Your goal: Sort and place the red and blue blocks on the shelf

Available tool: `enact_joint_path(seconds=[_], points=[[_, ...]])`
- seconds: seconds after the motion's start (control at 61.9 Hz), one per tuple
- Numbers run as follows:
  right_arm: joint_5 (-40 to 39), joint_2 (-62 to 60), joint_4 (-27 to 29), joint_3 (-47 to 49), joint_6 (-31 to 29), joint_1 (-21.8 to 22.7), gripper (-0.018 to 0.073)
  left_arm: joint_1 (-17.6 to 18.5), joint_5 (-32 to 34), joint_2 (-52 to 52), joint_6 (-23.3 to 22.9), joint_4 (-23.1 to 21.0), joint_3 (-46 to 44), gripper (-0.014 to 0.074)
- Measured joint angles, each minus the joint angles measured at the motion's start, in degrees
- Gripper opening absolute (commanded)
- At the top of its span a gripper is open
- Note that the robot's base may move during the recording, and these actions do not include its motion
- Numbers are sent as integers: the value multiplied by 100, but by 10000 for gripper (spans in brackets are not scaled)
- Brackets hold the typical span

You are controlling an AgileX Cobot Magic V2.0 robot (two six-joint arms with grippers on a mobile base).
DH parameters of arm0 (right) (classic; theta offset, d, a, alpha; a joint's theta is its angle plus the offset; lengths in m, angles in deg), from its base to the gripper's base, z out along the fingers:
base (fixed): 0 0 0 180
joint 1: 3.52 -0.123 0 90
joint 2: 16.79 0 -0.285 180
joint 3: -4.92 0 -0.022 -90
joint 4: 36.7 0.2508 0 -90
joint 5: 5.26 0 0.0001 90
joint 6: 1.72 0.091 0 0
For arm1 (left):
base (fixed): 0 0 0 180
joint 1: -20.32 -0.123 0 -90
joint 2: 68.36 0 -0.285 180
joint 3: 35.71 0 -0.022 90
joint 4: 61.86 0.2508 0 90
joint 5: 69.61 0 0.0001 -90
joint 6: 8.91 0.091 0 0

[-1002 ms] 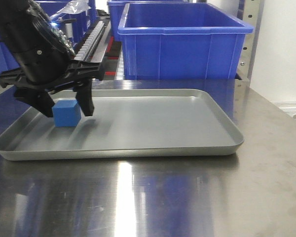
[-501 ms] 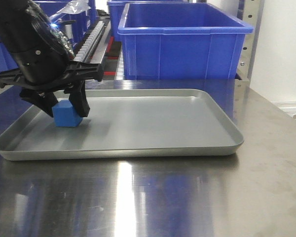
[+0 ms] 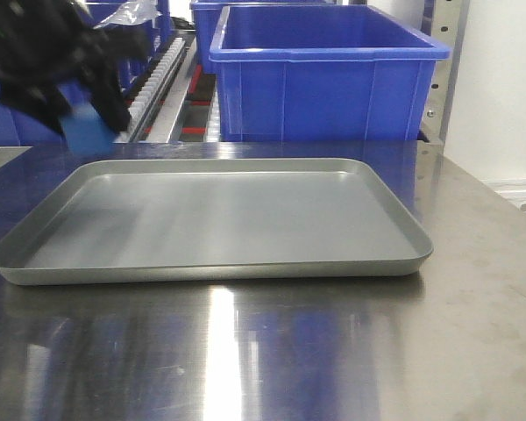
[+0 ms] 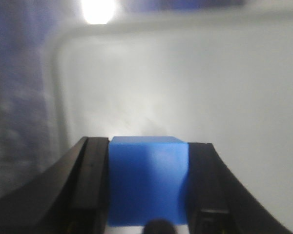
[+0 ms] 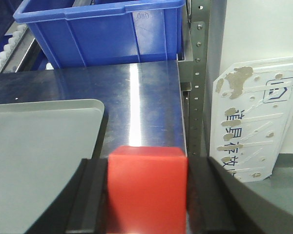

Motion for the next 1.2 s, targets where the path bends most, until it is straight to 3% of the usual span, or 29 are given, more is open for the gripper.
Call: enact_joint_path(seconds=[0.259, 0.582, 0.986, 1.196], points=[[0, 0, 0, 0, 0, 0, 52, -370, 130, 990, 0, 277, 235, 125], [0, 0, 0, 0, 10, 0, 52, -688, 667, 2569, 0, 345, 1572, 125], [0, 0, 0, 0, 10, 0, 52, -1716, 923, 4828, -9, 296, 3343, 125], [0, 0, 0, 0, 10, 0, 52, -1978, 931, 5689, -9, 284, 3869, 125]])
